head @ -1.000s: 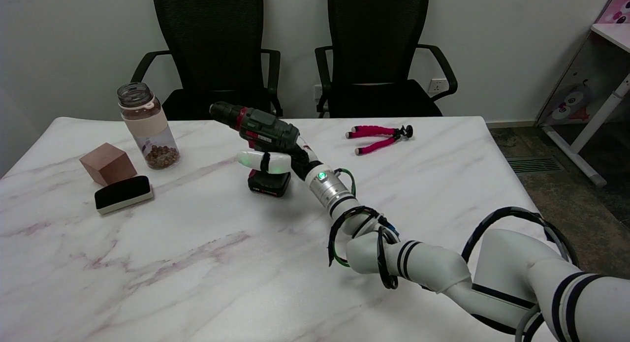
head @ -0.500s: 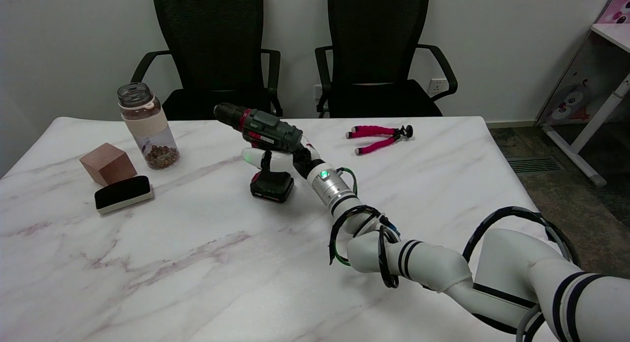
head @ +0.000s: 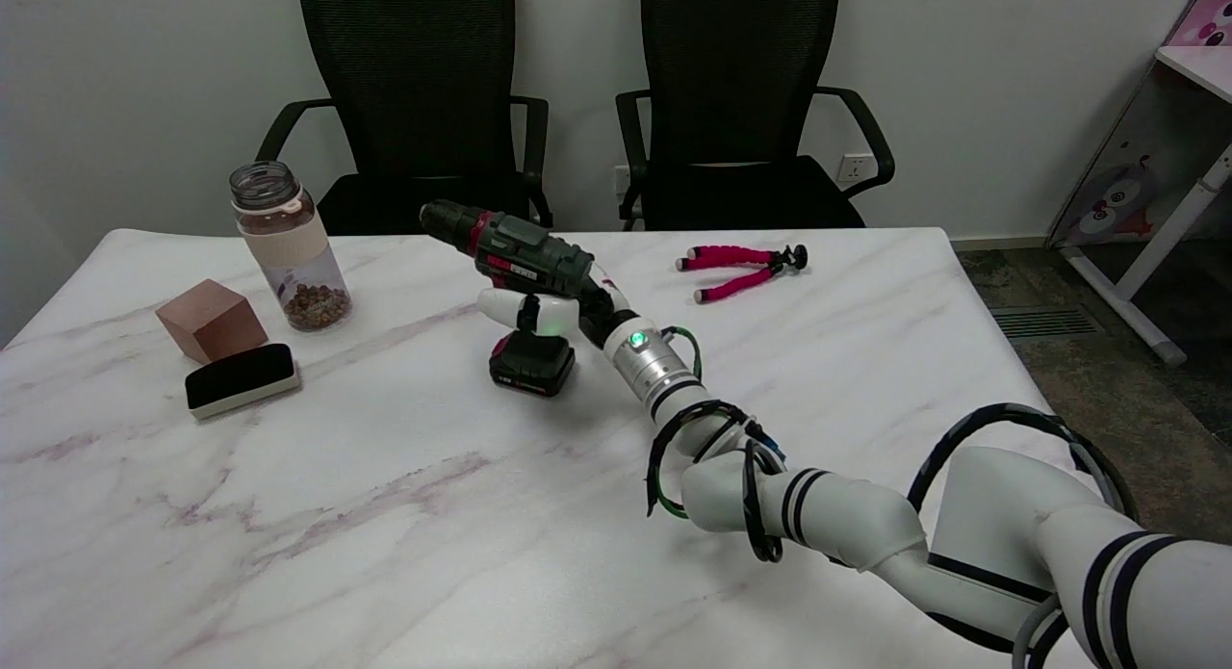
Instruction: Pick up the power screwdriver.
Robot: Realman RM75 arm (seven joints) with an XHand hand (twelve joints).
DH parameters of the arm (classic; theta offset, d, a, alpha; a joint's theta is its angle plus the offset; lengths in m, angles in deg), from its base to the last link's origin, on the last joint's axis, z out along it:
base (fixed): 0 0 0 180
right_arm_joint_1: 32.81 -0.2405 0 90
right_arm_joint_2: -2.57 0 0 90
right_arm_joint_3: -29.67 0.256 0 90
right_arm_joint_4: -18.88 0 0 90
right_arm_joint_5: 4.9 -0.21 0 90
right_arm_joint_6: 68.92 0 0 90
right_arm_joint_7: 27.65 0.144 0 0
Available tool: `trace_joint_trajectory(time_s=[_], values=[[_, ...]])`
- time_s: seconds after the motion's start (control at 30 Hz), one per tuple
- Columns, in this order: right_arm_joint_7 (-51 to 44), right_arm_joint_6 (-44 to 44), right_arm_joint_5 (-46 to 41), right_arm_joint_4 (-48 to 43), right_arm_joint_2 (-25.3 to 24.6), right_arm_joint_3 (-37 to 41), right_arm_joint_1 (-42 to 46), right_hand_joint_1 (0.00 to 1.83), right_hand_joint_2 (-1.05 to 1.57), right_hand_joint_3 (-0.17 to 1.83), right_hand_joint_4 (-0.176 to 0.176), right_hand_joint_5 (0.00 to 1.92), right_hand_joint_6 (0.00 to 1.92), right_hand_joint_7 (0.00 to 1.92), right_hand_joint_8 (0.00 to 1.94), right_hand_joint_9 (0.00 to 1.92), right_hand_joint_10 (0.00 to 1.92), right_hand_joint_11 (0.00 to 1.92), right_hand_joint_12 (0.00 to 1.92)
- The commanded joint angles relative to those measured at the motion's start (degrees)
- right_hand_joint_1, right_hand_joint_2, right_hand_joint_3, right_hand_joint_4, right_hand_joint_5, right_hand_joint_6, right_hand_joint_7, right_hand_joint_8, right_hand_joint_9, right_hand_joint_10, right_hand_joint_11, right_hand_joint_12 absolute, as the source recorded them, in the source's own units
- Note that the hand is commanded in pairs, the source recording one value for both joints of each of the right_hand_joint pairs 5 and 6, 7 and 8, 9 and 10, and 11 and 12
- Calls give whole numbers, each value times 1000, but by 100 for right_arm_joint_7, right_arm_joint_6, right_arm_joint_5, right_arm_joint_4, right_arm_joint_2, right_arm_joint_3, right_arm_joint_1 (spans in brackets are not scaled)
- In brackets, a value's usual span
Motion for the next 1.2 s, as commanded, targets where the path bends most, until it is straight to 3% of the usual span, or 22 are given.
trace_joint_trajectory(time_s=[0.03, 0.87, 1.2], values=[[15, 11, -160, 564, 283, -4, 151, 918, 116, 917, -61, 4, 4, 4, 4, 555, 555, 552, 552], [32, 143, -398, 1033, 399, -74, 500, 918, 98, 899, -58, 0, 0, 0, 0, 533, 533, 535, 535], [541, 180, -362, 1180, 426, -74, 577, 919, 66, 896, -46, 14, 14, 14, 14, 528, 528, 546, 546]])
